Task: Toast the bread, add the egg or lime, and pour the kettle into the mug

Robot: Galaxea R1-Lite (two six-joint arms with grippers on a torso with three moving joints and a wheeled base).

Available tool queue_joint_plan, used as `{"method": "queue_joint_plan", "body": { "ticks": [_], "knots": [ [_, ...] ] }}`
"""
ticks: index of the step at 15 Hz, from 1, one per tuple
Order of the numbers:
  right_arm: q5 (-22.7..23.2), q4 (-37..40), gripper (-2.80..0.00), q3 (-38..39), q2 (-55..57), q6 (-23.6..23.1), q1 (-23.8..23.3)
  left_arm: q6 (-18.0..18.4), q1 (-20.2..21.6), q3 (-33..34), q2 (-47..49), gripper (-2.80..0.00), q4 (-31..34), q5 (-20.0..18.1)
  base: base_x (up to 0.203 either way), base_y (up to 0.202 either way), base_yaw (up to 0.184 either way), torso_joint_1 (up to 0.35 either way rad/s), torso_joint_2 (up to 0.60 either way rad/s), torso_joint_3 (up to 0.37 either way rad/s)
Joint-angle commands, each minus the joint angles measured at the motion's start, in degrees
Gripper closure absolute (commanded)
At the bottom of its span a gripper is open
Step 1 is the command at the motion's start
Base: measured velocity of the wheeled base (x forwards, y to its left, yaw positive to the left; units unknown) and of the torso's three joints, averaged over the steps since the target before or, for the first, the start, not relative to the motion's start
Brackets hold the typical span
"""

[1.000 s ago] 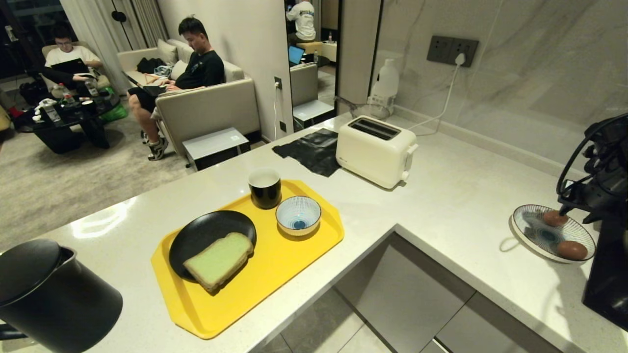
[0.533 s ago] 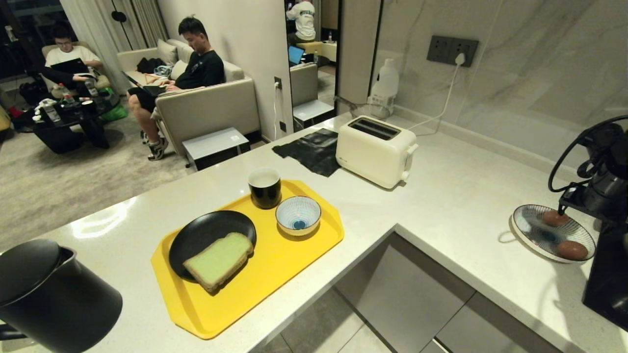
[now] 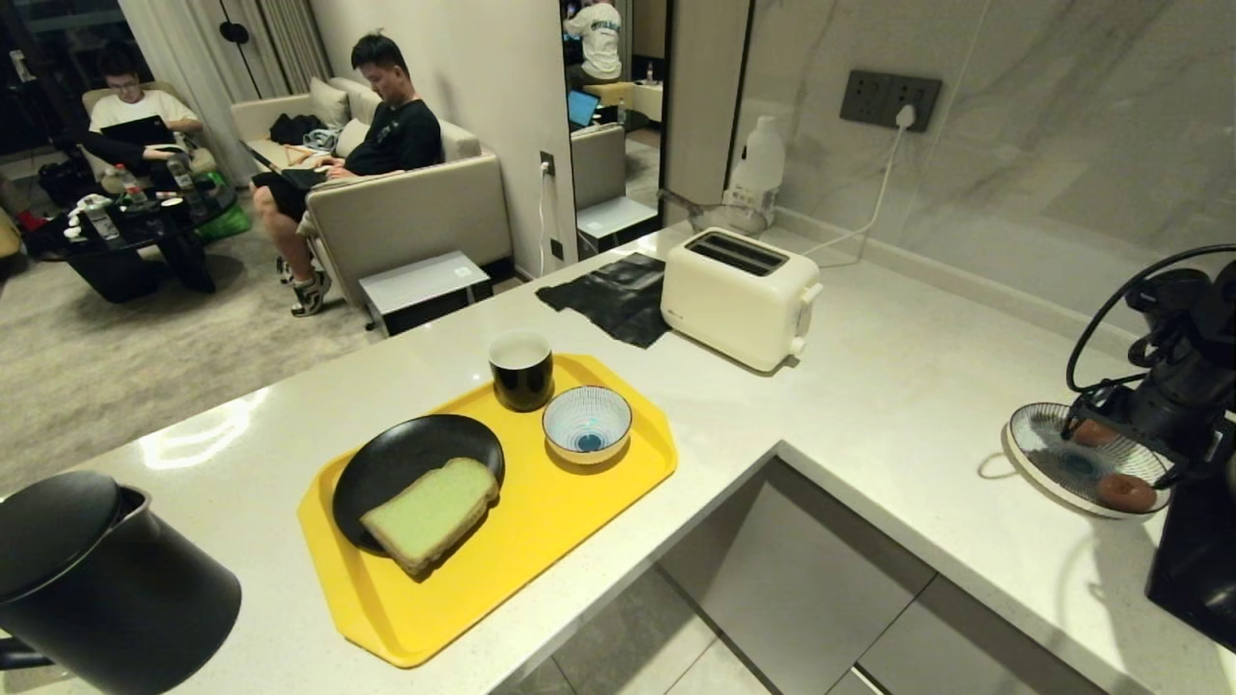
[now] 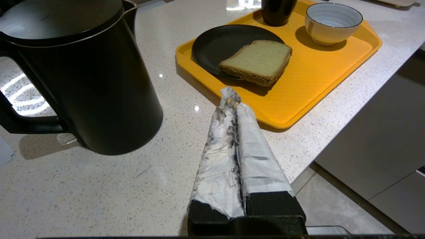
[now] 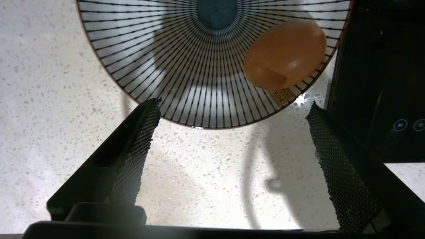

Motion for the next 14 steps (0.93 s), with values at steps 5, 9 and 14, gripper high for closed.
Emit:
{"method": "queue_joint_plan", "body": {
  "ticks": [5, 9, 14],
  "knots": [
    [0.7, -0.1, -2.80, -0.1, 2.1, -1.0, -3.0, 0.0, 0.0, 0.0, -0.2, 0.00, 0.0, 0.0, 0.000, 0.000, 0.000, 0.000, 0.00, 0.000],
    [4.1, -1.8, -2.80, -0.1, 2.4, -2.5, -3.7, 0.0, 0.0, 0.0, -0.2, 0.00, 0.0, 0.0, 0.000, 0.000, 0.000, 0.000, 0.00, 0.000],
    [5.3, -3.7, -2.80, -0.1, 3.7, -3.0, -3.7, 0.0, 0.0, 0.0, -0.2, 0.00, 0.0, 0.0, 0.000, 0.000, 0.000, 0.000, 0.00, 0.000]
  ]
}}
